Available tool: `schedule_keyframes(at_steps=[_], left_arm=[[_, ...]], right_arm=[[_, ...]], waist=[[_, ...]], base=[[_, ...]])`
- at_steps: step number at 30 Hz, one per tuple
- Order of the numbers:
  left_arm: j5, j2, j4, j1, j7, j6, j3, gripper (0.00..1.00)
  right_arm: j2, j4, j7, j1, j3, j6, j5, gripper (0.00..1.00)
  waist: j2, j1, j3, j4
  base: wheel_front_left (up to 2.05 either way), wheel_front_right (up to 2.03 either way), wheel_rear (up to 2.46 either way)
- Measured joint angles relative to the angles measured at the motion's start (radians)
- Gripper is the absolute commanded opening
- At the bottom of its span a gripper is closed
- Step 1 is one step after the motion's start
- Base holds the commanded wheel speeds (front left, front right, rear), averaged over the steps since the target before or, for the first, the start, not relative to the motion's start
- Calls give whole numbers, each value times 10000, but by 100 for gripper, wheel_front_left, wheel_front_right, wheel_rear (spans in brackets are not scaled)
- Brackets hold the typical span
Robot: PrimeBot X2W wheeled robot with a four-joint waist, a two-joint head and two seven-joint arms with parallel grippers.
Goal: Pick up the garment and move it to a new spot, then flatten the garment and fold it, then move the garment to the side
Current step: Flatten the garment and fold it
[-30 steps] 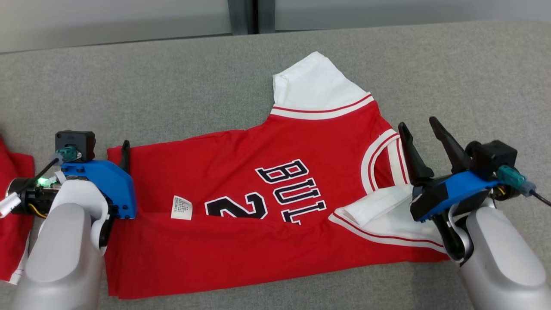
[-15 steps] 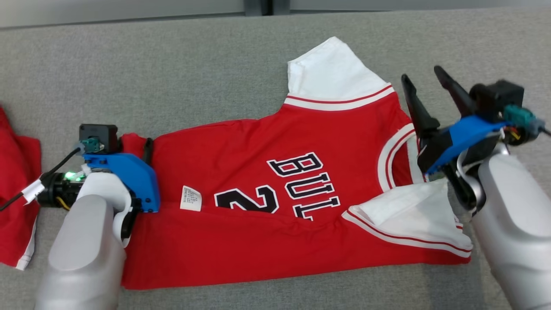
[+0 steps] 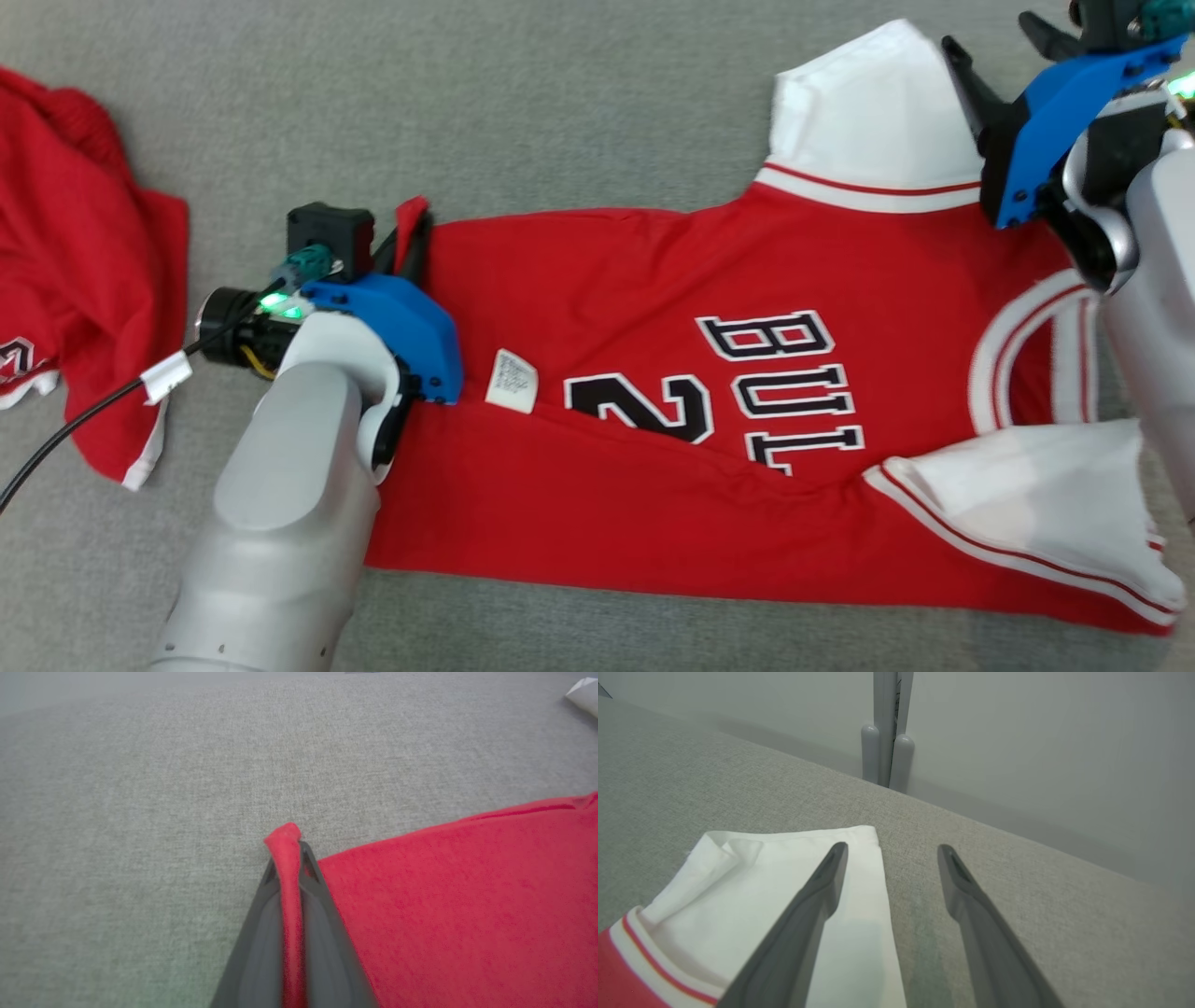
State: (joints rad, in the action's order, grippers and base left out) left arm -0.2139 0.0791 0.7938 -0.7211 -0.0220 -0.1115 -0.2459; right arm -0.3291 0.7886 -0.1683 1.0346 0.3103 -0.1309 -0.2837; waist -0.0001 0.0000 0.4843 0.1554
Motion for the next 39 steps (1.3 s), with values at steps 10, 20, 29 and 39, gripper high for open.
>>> schedule_keyframes(at_steps=[10,20,29,39], left_arm=[[-552,-372,364,-870,865,-54,-918,0],[-1383,-311,756,-1149,1758,562,-1379,0],[-1430,-54,853,-1274,2719,1058,-978,0],[-1197,531,-704,160,2834,1480,-130,0]], right_arm=[[-297,1482,-968,1251,23,2,332,100],[-543,1697,740,1703,-481,-4,849,0],[-280,1824,3361,1737,-1390,-10,955,0],[184,148,4236,-731,-591,-2,-819,0]], waist=[[0,0,895,1108],[1,0,1035,971],[5,1,739,335],[6,0,-168,-565]], base=[[0,0,0],[0,0,0],[0,0,0],[0,0,0]])
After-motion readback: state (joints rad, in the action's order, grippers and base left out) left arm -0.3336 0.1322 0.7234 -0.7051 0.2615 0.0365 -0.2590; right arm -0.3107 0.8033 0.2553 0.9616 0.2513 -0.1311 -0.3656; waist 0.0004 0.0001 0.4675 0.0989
